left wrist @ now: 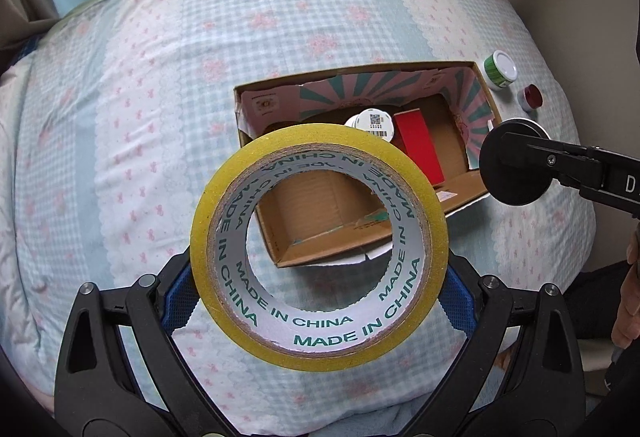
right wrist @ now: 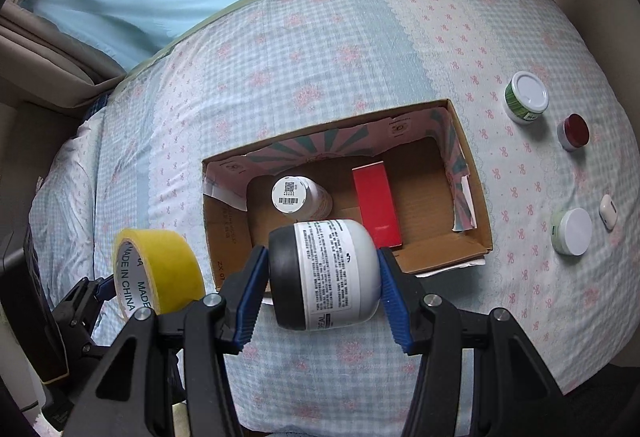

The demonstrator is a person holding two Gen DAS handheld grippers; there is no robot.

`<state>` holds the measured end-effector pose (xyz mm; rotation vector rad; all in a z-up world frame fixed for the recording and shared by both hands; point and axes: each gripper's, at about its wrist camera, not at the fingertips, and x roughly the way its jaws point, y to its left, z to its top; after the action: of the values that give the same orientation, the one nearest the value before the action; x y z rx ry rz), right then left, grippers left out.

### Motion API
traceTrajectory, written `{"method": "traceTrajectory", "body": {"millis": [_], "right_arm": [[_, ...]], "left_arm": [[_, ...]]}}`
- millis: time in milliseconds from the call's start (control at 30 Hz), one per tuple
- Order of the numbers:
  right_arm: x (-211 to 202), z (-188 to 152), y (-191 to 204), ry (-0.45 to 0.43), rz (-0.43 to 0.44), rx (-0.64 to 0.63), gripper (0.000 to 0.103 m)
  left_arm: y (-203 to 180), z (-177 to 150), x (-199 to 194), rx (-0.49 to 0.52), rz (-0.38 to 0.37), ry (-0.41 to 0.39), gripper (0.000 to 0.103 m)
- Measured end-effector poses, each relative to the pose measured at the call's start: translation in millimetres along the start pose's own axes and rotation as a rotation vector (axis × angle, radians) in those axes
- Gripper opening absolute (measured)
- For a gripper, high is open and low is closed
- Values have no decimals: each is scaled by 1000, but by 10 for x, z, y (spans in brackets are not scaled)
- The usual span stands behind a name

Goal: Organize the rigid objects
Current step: 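Release the tape into the cardboard box while the right gripper releases the cream jar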

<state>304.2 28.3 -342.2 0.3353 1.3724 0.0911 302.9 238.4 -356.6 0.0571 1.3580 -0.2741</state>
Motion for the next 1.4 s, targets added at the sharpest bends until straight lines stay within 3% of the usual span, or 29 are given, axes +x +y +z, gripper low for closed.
{"method": "traceTrajectory", "body": {"millis": [267,600,800,833,867,933,967,1000,1400], "right_arm": [[544,103,-7,80,-26,-32,50],[1065,208,-167,186,-28,-30,48],[1194,275,-252,221,50,24,46],[1191,298,-245,209,80,35,46],[1191,325,-227,194,106,40,47],[1184,370,-193,175,95,43,65],[1189,392,-184,177,69,43,85],[1193,402,-190,176,46,44,97],[1038,343,-225,117,51,69,98]], "left_arm": [[-27,292,531,40,7,63,96],[-120,472,1061,157,91,160,96],[-207,614,1202,230,145,169,97],[-221,639,1221,251,163,172,102],[-234,664,1227,270,173,171,103],[-268,691,1217,317,179,173,103],[-282,701,1191,339,185,166,103],[-291,708,1167,356,192,158,103],[-216,665,875,300,157,126,103]]}}
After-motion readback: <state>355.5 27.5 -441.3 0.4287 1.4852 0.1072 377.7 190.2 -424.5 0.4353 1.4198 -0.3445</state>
